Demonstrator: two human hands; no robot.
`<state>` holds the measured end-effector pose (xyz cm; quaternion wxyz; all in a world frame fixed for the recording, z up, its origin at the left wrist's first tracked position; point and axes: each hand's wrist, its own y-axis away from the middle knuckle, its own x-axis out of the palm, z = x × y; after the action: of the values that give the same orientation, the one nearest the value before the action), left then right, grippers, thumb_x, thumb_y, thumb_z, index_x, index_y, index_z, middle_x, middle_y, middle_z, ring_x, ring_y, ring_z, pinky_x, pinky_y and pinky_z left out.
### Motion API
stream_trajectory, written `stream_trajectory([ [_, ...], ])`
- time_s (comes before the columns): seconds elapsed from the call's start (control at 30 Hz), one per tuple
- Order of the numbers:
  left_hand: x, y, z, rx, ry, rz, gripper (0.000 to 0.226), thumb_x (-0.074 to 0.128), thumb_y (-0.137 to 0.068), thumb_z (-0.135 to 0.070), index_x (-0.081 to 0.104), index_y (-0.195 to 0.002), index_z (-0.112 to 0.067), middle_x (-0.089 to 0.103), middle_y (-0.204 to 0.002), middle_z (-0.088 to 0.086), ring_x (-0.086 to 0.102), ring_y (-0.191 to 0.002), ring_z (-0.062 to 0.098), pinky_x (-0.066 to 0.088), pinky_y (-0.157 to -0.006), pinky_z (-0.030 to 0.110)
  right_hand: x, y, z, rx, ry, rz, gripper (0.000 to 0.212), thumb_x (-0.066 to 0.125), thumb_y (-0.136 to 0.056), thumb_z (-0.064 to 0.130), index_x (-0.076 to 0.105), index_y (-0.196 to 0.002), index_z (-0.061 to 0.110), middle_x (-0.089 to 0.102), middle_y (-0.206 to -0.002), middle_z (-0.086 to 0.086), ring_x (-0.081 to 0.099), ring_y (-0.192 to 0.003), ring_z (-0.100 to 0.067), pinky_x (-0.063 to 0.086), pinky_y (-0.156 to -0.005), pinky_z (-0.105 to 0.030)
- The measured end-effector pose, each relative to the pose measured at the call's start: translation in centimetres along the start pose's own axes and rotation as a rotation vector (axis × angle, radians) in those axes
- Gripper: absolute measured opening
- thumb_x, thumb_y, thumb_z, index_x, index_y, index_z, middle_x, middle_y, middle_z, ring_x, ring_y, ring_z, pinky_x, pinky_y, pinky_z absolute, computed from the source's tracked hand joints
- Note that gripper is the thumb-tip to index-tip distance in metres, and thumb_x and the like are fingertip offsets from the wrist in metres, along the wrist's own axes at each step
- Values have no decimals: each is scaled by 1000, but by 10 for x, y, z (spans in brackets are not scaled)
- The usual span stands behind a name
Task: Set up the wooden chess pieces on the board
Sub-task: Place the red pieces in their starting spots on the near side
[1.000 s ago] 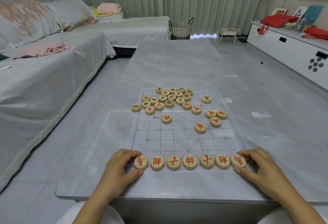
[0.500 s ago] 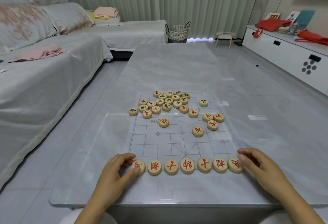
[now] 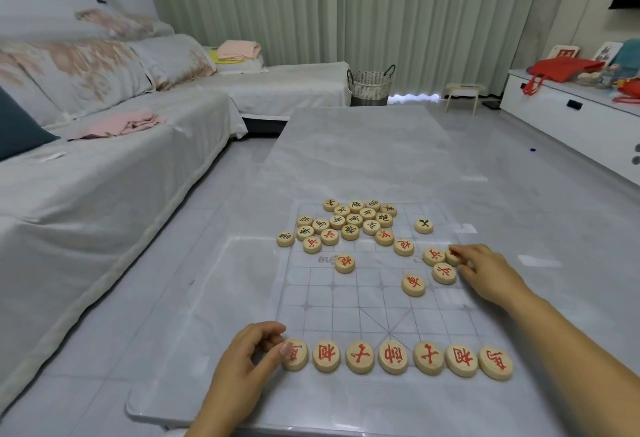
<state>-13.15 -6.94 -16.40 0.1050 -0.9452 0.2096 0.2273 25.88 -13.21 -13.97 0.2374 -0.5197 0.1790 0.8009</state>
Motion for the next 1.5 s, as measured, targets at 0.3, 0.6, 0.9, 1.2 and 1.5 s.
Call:
stream_trajectory([
  [0.3, -7, -37, -11, -106, -14, -3, 11, 65, -84, -18, 62, -92, -25, 65, -85, 1, 60, -81, 15, 46, -68, 16, -6, 41, -16, 31, -66, -53, 20, 58, -86, 27, 54, -106, 25, 48, -105, -5, 49, -99, -24, 44, -81, -34],
  [0.6, 37, -137, -29, -34, -290, 50, 25, 57, -89, -22, 55, -113, -17, 55, -105, -1, 53, -86, 11, 42, -76, 21, 6, 93, -43, 20, -277, -152, 40, 75, -71, 4, 59, -75, 41, 54, -95, 2, 48, -96, -27, 36, -82, -19],
  [0.9, 56, -167, -33, -96, -284, 52, 16, 58, -85, -17, 43, -92, -18, 48, -79, -6, 46, -72, 13, 40, -72, 28, 11, 81, -44, 18, -337, -242, 85, 76, -65, -2, 41, -80, 74, 53, -89, 10, 47, -91, -27, 35, -79, -36],
  [1.2, 69, -164, -48, -40, -362, 273, 55, 73, -74, -39, 47, -120, -23, 48, -101, -4, 49, -87, 12, 40, -76, 24, 13, 83, -43, -11, -307, -238, 52, 74, -68, -1, 50, -81, 43, 51, -90, 12, 47, -93, -26, 35, -77, -34],
  [1.5, 77, -165, -47, 19, -400, 285, 30, 73, -74, -30, 52, -96, -26, 54, -106, -2, 52, -87, 13, 43, -70, 21, 11, 85, -44, 3, -319, -210, 44, 70, -74, 6, 49, -84, 43, 51, -96, 10, 42, -96, -15, 35, -77, -31],
])
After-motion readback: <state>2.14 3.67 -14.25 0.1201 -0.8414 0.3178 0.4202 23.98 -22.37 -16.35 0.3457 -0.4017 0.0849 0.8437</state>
